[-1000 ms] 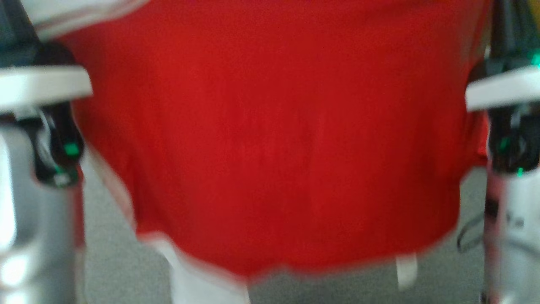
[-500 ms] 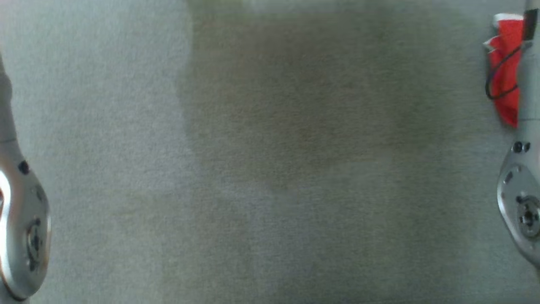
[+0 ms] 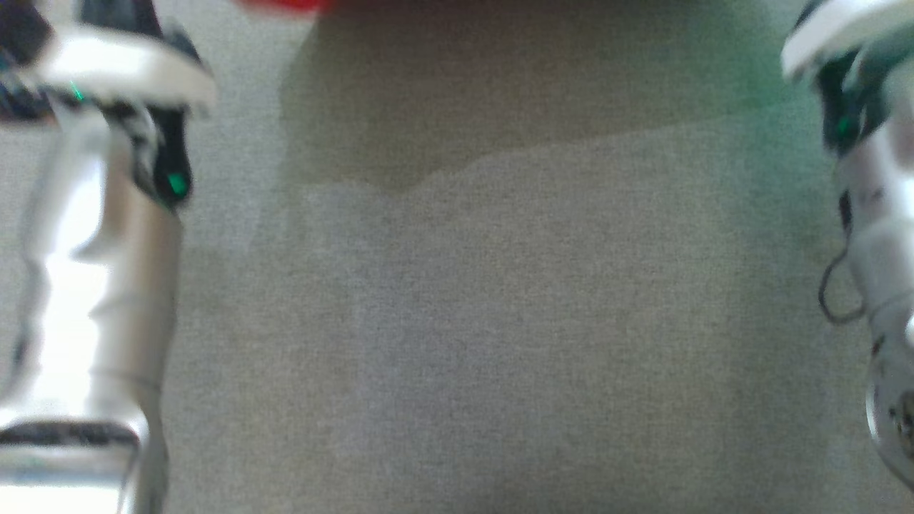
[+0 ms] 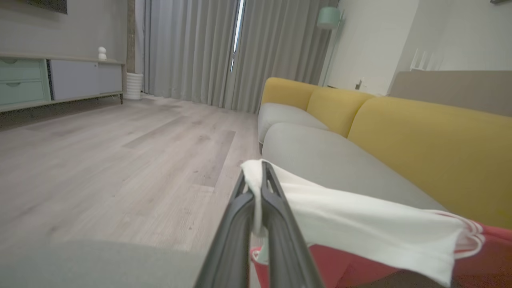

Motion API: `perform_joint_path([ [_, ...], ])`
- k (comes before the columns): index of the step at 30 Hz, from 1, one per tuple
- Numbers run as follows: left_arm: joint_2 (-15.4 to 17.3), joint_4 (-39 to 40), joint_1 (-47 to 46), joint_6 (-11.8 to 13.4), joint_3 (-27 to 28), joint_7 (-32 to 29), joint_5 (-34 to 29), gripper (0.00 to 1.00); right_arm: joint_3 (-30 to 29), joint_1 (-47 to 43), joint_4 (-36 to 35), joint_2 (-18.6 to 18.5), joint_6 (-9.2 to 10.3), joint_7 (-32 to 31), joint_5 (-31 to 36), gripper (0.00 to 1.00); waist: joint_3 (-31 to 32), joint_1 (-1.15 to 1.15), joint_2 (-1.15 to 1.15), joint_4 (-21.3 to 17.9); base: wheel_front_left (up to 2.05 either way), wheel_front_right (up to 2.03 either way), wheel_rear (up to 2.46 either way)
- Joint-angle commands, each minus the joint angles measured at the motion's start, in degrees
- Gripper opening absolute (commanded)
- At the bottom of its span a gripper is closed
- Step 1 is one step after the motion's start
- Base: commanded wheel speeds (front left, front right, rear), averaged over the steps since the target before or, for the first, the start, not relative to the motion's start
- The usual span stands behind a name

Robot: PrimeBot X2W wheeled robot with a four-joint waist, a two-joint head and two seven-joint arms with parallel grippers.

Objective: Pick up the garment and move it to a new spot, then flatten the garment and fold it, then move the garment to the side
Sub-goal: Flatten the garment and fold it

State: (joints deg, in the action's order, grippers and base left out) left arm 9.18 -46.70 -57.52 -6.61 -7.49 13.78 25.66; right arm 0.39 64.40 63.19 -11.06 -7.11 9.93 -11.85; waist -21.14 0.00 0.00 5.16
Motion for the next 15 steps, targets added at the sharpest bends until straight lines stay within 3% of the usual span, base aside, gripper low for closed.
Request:
perform_joint_path([
  [1, 2.9, 1.5, -0.3, 0.0, 1.3, 0.7, 0.1, 0.00, 1.3, 0.3, -1.1, -0.7, -0.37, -0.8, -1.1, 0.00, 1.2, 0.00, 0.00, 0.3, 0.00, 0.00, 0.00],
  [7, 2.8, 2.4, 10.1, -0.7, -1.7, 1.1, 0.1, 0.00, 9.0, -6.4, -0.1, -2.1, -0.37, -8.6, -7.5, 0.00, 5.2, 0.00, 0.00, 0.0, 0.00, 0.00, 0.00],
  [15, 3.4, 7.1, 21.1, -0.8, -2.8, 1.2, 0.9, 0.00, 19.6, -17.3, -7.0, -6.6, -0.37, -16.5, -17.2, 0.00, 11.4, 0.00, 0.00, -0.8, 0.00, 0.00, 0.00],
])
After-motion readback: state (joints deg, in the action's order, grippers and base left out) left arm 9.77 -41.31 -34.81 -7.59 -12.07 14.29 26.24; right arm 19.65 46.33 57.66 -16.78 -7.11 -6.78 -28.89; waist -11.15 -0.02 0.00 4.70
